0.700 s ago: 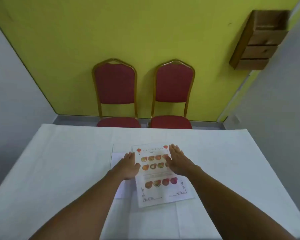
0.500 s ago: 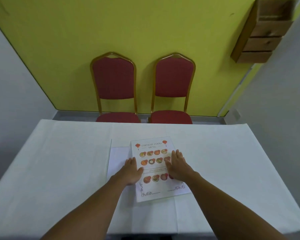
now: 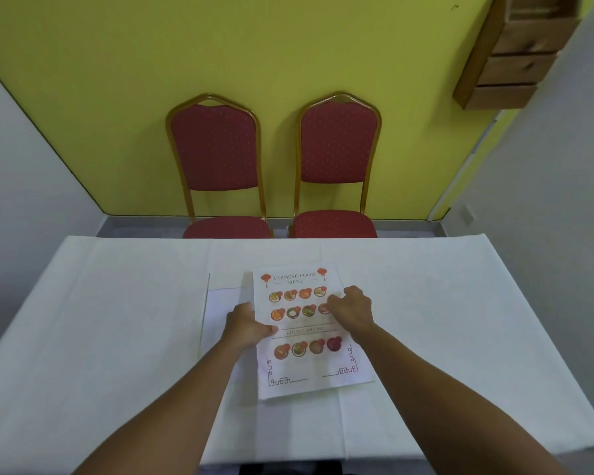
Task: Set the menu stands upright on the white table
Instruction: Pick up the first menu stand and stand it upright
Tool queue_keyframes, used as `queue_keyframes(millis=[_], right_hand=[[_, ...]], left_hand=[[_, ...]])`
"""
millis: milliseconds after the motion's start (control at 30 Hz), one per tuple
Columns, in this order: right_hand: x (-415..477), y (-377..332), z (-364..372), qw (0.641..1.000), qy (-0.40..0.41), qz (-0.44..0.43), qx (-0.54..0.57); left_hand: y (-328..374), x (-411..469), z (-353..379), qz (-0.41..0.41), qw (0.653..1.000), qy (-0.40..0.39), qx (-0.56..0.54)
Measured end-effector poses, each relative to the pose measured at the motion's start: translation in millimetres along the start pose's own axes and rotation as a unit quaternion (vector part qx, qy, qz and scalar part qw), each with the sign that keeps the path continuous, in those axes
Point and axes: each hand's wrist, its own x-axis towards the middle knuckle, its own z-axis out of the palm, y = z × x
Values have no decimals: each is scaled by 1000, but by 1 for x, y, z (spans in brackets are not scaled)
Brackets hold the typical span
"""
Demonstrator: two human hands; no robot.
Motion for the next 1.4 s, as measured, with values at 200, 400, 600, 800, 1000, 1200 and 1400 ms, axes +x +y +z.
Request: queue_keyframes(millis=[200,400,600,800,1000,1200,1400], right_hand=[[23,-27,-31,997,72,4,40],[45,-61,-68,988,122,-2,99],[60,-86,-92,969,165,-57,172],[89,-91,-102,948,187,-68,246],[107,-81,-104,926,219,-78,297],[119,-69,-100,909,229,-116,328],[122,-54,-92,906,250,-137,313]], left_hand=[[51,10,-12,38,998,14,-40],[108,29,-13,106,992,60,-34],[152,46,-5,143,984,100,-43],[174,66,4,146,981,114,-55],[180,79,17,161,978,111,-66],[179,87,24,177,971,127,-97],[163,86,32,202,957,132,-160]])
